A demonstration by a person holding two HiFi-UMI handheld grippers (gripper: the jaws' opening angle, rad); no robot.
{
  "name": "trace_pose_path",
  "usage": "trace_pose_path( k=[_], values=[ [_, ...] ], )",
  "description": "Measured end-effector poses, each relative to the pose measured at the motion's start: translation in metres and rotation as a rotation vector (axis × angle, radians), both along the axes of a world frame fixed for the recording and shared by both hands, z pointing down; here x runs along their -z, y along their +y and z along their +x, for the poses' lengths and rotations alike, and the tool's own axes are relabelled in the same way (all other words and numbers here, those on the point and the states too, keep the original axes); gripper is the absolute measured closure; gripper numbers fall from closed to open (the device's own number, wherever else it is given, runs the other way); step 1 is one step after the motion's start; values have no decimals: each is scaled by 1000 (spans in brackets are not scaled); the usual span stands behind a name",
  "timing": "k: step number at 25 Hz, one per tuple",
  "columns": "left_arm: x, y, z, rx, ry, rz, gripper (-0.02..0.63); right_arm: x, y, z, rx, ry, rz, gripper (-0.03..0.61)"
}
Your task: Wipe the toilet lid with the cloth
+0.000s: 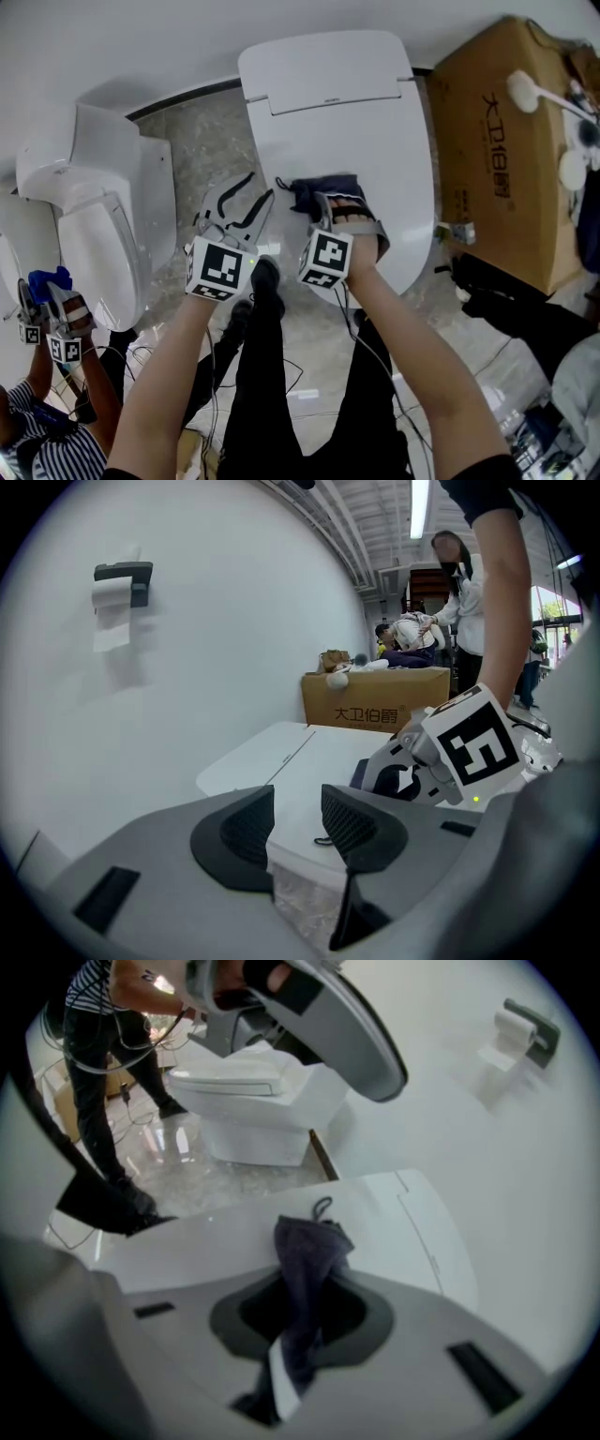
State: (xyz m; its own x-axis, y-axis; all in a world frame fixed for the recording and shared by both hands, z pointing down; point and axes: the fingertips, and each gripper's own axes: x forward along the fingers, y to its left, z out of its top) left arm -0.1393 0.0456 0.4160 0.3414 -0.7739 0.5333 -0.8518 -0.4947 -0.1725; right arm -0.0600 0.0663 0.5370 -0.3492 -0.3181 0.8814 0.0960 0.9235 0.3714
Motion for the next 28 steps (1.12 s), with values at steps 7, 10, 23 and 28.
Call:
trace_pose_path(
  k=[7, 10, 23, 28],
  values=[
    [-4, -1, 1, -4, 2, -6, 448, -3, 31, -5, 6, -24, -42, 511],
    [-7, -2, 3, -4, 3, -12, 448, -1, 38, -6, 16, -19, -34, 511],
    [-8, -2, -8, 10, 8, -22, 448, 20, 56, -25, 94, -74, -61, 511],
    [-5, -2, -25, 22, 4, -22, 448, 50, -31, -37, 29, -104, 34, 511]
  ],
)
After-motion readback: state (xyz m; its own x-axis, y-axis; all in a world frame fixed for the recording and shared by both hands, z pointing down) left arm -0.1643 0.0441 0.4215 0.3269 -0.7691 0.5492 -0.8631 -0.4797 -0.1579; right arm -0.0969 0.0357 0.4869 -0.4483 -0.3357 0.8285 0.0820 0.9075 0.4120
